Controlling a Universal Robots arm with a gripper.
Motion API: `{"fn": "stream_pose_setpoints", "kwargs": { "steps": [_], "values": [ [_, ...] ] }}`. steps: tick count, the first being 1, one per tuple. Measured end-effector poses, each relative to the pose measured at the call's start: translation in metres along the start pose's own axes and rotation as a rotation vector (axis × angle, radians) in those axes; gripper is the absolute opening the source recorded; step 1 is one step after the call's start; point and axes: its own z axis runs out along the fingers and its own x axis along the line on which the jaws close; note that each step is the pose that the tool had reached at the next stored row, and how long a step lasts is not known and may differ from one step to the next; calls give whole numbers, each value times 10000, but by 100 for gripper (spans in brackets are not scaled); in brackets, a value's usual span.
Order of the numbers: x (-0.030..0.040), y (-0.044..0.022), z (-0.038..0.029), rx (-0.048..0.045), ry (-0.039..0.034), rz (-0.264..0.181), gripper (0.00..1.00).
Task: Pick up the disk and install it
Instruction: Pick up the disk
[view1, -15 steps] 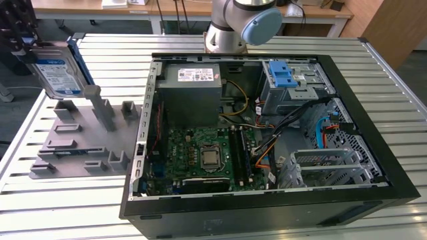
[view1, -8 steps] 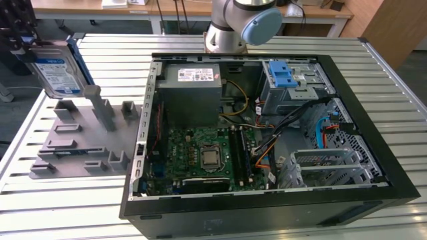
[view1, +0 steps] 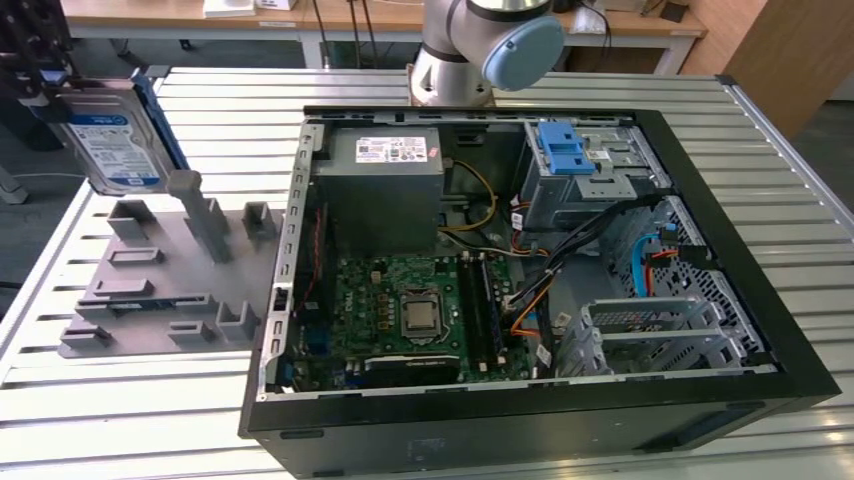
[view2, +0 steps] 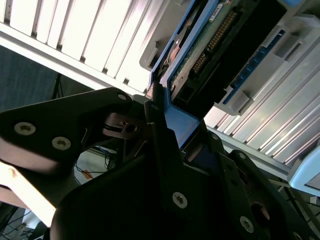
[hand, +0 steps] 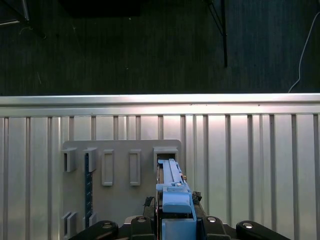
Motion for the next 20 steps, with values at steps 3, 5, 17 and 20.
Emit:
{"fn": "stream_pose_setpoints", "kwargs": {
  "steps": [3,5,17,20],
  "values": [
    [0,0,-8,0,0,0,36],
    [0,0,-13,0,0,0,36],
    [0,1,-42,0,0,0,36],
    [0,1,-49,0,0,0,36]
  ]
}}
